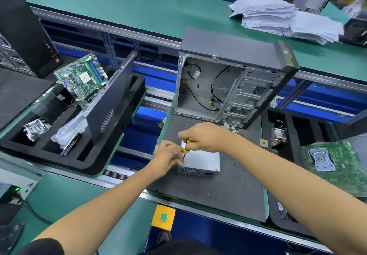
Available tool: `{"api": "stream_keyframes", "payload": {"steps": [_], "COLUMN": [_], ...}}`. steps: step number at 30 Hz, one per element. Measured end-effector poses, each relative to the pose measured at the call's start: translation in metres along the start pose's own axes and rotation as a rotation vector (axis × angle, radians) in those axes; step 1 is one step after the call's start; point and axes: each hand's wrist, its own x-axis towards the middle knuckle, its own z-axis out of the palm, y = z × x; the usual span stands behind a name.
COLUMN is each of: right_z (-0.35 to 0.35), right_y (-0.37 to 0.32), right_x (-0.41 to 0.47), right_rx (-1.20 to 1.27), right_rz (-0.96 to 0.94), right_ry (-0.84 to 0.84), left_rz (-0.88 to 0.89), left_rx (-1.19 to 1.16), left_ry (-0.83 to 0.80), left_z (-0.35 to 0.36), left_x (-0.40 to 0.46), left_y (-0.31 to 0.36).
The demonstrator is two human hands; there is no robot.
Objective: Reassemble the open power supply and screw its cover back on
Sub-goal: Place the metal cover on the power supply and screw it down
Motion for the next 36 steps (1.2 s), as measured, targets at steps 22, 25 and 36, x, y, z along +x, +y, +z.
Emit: {"api": "stream_keyframes", "payload": {"steps": [22, 25, 36], "right_z": [0.007, 0.012, 0.002], "right_y": [-0.007, -0.010, -0.021], "right_x": [0.004, 0.008, 0.005], "right_rx": [-0.047, -0.073, -0.230], "right_rz": [0.026, 0.051, -0.086], "right_ry": [-0.015, -0.001, 0.073], "left_rz": [0.064, 0.069, 0.046], "left_rx": [-0.011, -0.057, -0.146], "left_ry": [-0.009, 0.015, 0.001], "left_z": [0.006, 0.007, 0.003], "left_x": [-0.004, -0.007, -0.008], "left_y": [-0.011, -0.012, -0.004]}}
